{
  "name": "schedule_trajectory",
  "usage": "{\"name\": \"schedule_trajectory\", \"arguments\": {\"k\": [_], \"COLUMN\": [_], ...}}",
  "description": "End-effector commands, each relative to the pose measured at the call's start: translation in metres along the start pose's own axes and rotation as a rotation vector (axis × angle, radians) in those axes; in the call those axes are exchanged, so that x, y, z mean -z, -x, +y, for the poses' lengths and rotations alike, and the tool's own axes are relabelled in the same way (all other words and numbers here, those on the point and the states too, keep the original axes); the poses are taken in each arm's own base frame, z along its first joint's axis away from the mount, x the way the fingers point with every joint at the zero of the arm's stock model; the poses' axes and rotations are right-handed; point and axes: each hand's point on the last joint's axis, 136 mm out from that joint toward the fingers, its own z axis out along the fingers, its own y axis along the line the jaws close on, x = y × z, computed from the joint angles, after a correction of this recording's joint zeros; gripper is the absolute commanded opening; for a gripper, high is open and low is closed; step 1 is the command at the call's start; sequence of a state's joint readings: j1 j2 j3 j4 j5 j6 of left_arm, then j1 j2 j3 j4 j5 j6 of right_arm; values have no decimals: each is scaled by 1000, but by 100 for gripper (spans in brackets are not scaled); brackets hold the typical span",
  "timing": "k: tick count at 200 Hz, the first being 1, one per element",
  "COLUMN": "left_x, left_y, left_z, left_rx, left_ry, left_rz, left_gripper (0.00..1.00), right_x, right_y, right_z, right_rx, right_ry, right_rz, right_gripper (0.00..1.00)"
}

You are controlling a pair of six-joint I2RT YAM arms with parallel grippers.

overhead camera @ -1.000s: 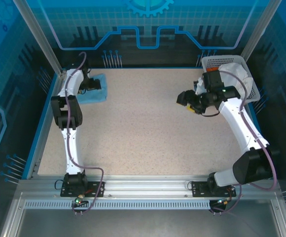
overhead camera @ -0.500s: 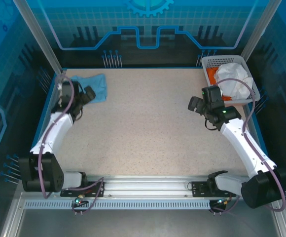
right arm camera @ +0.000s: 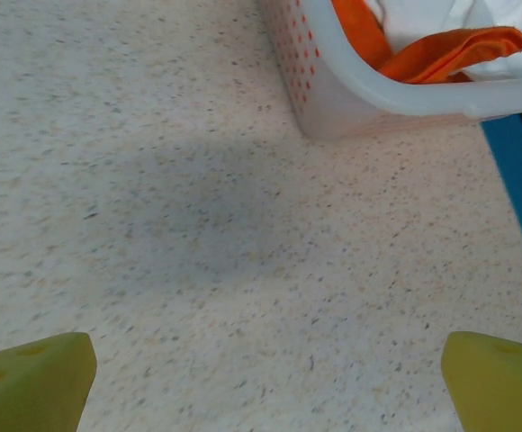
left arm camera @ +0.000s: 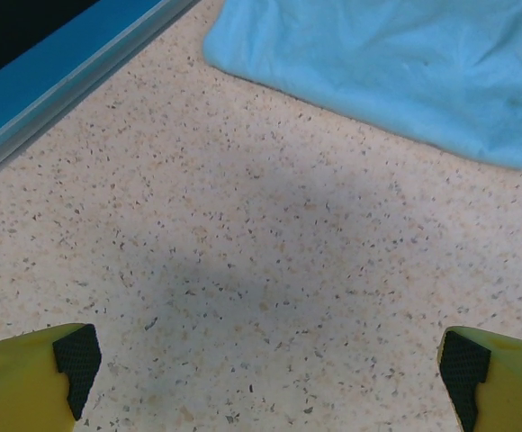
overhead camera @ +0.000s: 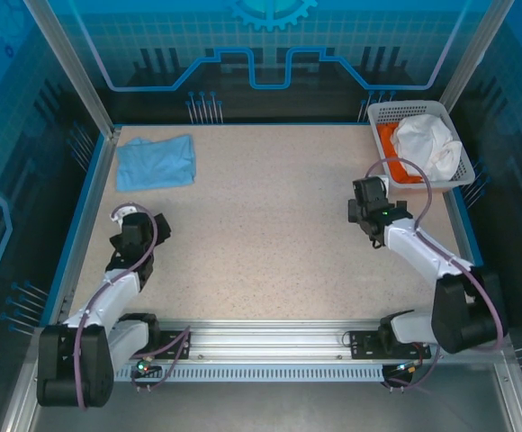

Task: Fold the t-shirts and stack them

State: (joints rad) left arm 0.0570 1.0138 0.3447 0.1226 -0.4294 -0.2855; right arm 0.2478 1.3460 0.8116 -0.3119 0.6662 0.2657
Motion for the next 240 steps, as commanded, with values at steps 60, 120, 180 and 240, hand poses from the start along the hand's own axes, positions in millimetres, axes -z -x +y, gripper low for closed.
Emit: {"name": "schedule_trajectory", "arguments": {"k": [60, 120, 180, 240], "left_x": [-45, -68, -52, -32], "left_y": [34, 43, 32, 15], "left_z": [-44, -82, -102, -109], "left_rx": [-106, -128, -221, -265], "left_ry": [-114, -214, -292, -379], "left_rz": [-65, -76, -178, -303], "left_gripper": [99, 99, 99, 99], "right_x": [-37, -58, -32, -13], "right_y": [11, 35, 17, 11], "right_z": [50, 36, 46, 56], "right_rx": [-18, -65, -22, 41], "right_ry": [439, 372, 412, 401], "right_rz": [-178, -268, -476, -588], "right_gripper": [100, 100, 100, 100]}}
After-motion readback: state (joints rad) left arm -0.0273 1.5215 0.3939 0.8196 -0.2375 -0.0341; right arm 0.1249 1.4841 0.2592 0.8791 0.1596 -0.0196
